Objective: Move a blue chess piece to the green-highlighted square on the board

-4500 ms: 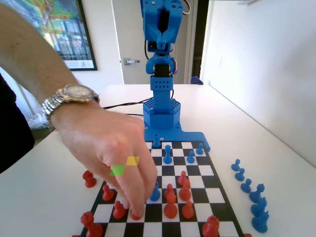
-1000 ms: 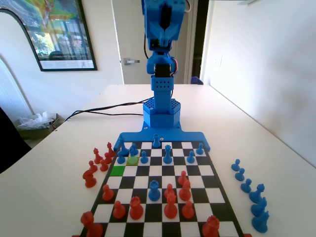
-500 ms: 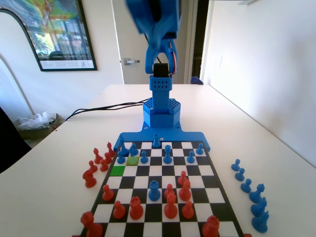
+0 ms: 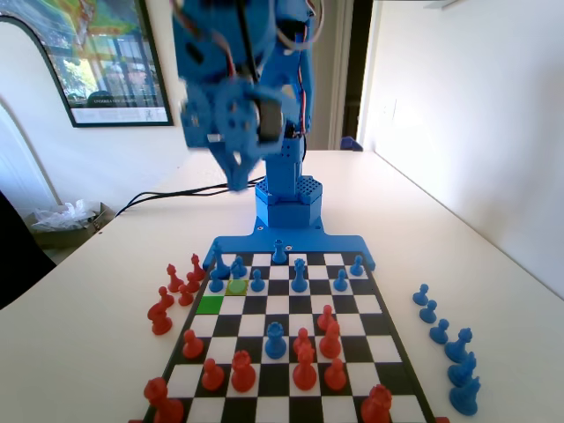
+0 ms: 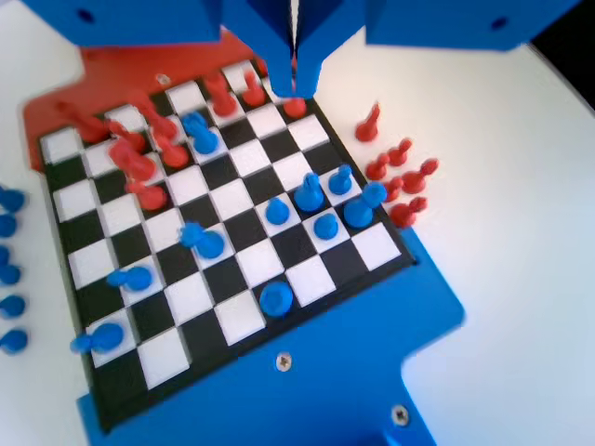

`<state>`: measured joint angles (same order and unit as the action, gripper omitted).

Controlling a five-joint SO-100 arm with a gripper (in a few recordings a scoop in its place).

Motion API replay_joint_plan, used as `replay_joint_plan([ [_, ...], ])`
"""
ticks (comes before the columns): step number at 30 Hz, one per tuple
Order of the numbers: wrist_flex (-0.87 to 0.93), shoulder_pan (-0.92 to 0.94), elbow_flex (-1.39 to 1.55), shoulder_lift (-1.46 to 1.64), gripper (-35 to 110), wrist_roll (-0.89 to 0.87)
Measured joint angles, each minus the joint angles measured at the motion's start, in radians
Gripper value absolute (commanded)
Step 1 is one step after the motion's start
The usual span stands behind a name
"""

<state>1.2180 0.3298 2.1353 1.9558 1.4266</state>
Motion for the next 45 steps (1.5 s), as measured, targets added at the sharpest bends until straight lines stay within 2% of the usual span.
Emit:
replay_joint_plan([
  [10,-0.069,0.014,-0.002,-0.163,8,0.0],
  [45,-0.411,0.066,0.144,-0.311,8,0.103],
])
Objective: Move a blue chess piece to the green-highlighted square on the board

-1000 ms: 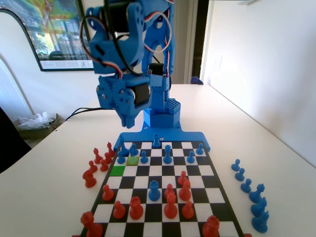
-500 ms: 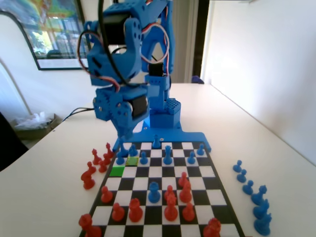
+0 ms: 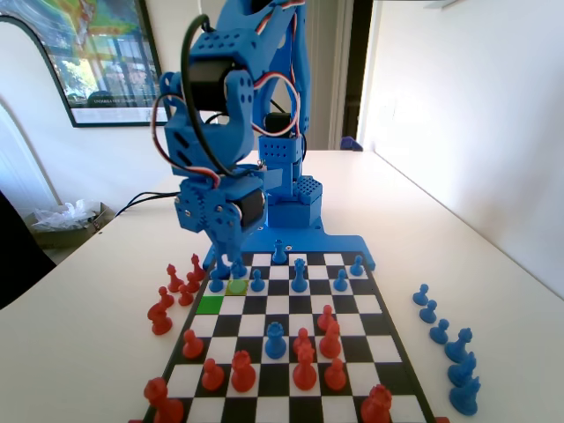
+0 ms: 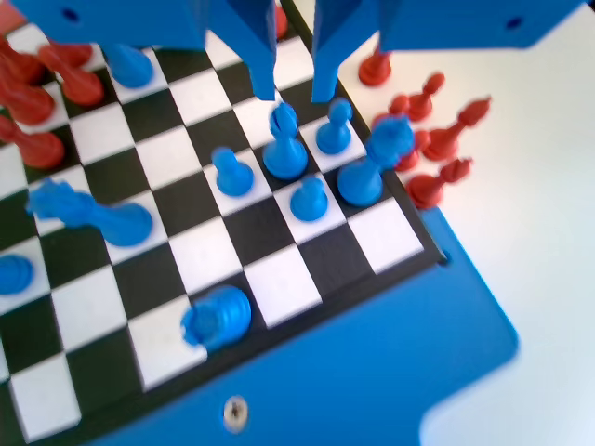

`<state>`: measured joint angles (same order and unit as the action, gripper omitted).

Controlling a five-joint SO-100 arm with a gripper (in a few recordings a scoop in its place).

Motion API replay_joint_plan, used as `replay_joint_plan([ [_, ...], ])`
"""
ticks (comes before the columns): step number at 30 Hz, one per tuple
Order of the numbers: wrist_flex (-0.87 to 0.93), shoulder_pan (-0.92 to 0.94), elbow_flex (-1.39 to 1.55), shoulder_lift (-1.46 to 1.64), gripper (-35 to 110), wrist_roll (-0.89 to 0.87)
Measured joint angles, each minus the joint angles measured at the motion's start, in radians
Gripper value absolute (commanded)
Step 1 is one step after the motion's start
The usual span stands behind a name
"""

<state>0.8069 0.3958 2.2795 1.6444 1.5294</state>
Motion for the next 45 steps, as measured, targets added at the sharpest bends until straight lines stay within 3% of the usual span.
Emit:
replay_joint_plan([
  [30,-0.117,-0.006,0.052,-0.083,8,0.002],
  [35,-0.13,-0.006,0.052,-0.104,1,0.0],
  [45,-0.133,-0.021,0.041,-0.104,1,0.018],
])
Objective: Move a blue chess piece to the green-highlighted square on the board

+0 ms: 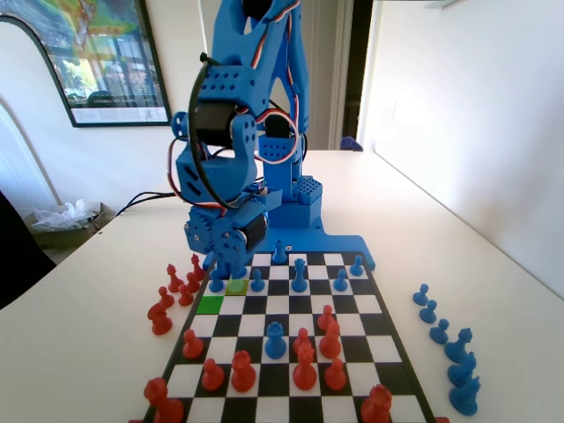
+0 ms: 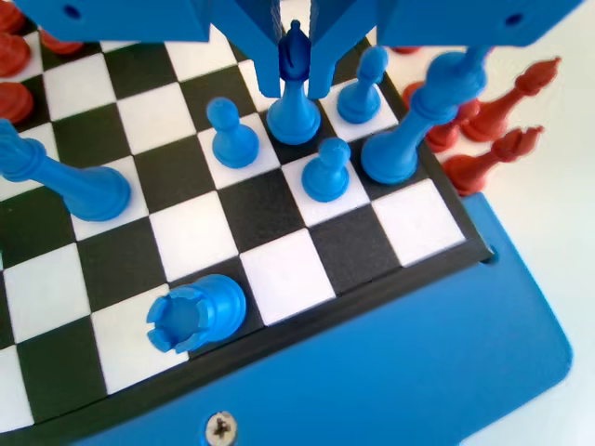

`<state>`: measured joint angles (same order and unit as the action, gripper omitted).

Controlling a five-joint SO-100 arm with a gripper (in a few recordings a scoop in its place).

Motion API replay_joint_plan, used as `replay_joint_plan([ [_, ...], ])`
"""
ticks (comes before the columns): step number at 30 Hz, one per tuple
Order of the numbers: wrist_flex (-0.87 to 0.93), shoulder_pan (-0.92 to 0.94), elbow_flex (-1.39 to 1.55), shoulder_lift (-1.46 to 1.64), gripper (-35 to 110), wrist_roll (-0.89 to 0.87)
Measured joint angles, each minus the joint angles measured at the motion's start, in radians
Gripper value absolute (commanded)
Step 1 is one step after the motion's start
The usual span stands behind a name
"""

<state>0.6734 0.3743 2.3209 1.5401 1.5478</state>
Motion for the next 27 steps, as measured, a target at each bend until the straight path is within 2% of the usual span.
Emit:
replay_joint_plan([
  [12,0.225,0.063,-0.267,-0.077,1,-0.008],
  [27,0.198,0.084,-0.417,-0.25,1,0.0],
])
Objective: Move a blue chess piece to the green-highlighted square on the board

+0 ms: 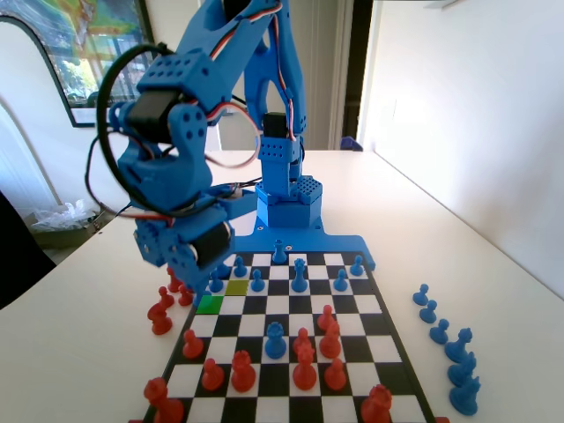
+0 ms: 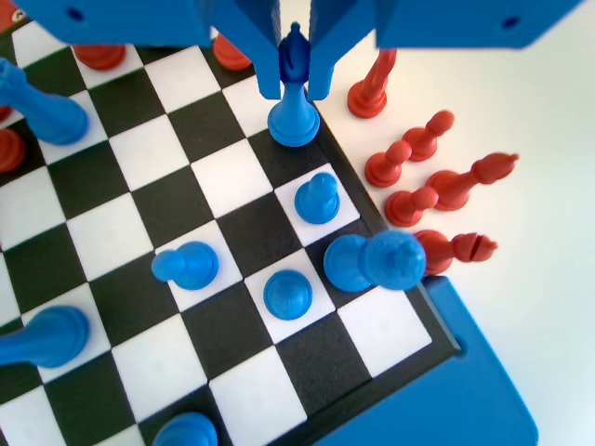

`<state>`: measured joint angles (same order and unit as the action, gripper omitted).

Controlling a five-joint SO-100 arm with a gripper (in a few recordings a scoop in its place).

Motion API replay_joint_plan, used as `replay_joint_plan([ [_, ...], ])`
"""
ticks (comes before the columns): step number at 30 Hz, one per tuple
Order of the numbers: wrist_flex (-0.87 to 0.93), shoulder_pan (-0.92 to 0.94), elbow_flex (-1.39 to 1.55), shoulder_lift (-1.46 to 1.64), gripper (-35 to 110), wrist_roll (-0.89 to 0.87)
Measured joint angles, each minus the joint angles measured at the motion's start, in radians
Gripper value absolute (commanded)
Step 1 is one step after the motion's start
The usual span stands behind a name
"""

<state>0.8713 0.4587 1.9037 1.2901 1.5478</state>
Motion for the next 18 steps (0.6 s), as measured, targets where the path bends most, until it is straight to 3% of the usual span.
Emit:
replay_joint_plan([
  [18,-0.067,-0.02,0.081,0.009,1,0.018],
])
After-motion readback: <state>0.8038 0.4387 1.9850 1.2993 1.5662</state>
